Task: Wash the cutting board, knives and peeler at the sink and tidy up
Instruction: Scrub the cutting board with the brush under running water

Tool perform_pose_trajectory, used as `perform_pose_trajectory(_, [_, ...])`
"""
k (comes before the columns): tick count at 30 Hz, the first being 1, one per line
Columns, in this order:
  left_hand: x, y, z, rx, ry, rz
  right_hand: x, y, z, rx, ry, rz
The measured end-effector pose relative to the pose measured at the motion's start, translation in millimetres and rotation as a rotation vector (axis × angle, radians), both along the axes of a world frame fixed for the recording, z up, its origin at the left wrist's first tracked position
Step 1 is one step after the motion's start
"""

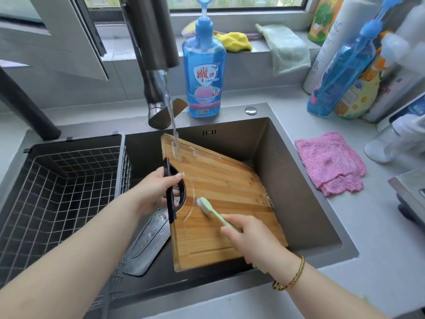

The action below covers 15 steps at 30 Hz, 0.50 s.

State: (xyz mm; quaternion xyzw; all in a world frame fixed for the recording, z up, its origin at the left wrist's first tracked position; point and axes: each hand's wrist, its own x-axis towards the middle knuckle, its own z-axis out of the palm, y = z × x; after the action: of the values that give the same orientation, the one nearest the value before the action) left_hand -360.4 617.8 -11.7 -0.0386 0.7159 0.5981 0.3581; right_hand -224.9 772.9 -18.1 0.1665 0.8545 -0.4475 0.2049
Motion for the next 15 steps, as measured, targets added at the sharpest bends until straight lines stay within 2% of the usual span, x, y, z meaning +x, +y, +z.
perform_pose_trajectory(5, [2.4, -1.1, 1.9, -0.021, 0.027, 0.002, 28.5, -20.9, 17.3, -0.006, -0.003, 0.108])
perform_pose_trajectory(11, [5.2, 1.5, 8.1, -0.007, 0.036, -0.016, 3.6, -15.9, 3.8, 0.07, 0.045, -0.043])
perform_pose_trajectory(15, [7.7, -2.9, 8.3, -0.015, 0.018, -0.024, 22.8, -26.1, 12.5, 0.087, 0.079, 0.063])
